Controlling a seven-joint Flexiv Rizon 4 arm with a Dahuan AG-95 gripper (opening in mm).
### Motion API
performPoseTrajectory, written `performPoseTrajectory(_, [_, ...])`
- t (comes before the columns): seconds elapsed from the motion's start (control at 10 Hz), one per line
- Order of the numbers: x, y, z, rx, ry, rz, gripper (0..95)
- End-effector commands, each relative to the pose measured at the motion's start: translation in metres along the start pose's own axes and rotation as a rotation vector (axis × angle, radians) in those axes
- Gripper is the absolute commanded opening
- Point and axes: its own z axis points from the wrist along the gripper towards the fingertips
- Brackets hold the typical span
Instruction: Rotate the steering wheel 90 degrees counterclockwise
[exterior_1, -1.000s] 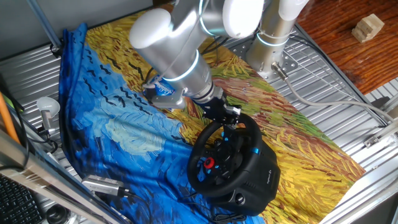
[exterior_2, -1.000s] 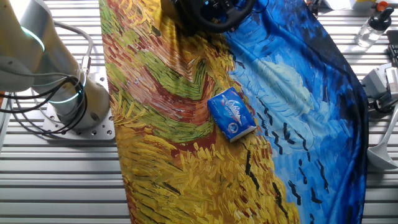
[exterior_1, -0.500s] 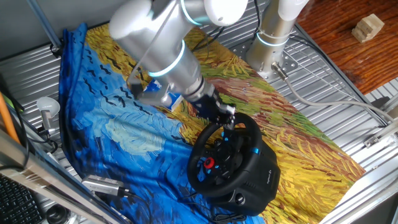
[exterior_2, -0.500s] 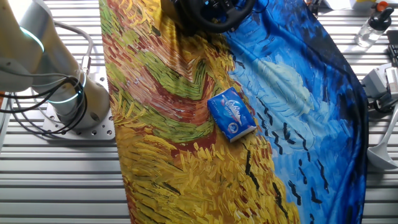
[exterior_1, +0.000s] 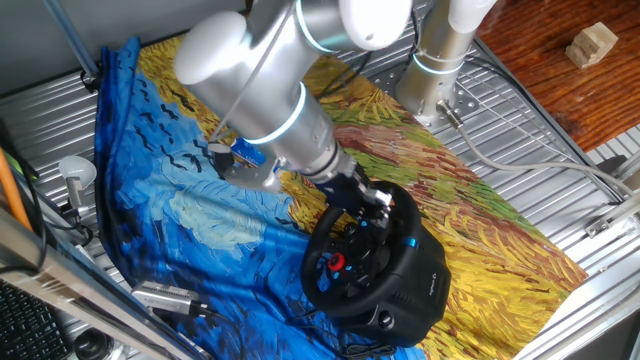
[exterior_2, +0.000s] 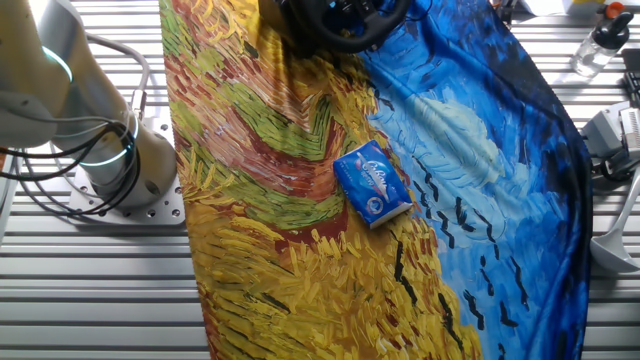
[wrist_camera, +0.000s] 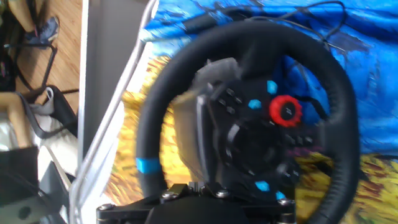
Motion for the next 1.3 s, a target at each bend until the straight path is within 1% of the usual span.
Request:
performPoseTrajectory(0.1, [-0.006,0.009,0.0,-0.002,0.002,0.015,0.0])
performPoseTrajectory(0.2, [-0.009,0.015,0.0,-0.022,-0.012,0.012,19.0])
performPoseTrajectory(0.4, [-0.013,0.019,0.001,-0.029,-0.017,0.007,19.0])
performPoseTrajectory(0.5, [-0.014,0.02,0.002,-0.028,-0.017,0.005,38.0])
performPoseTrajectory(0.9, [-0.02,0.031,0.01,-0.027,-0.023,0.031,38.0])
performPoseTrajectory(1.0, [-0.022,0.032,0.014,-0.025,-0.026,0.036,38.0])
performPoseTrajectory(1.3, [-0.019,0.034,0.025,-0.017,-0.036,0.03,38.0])
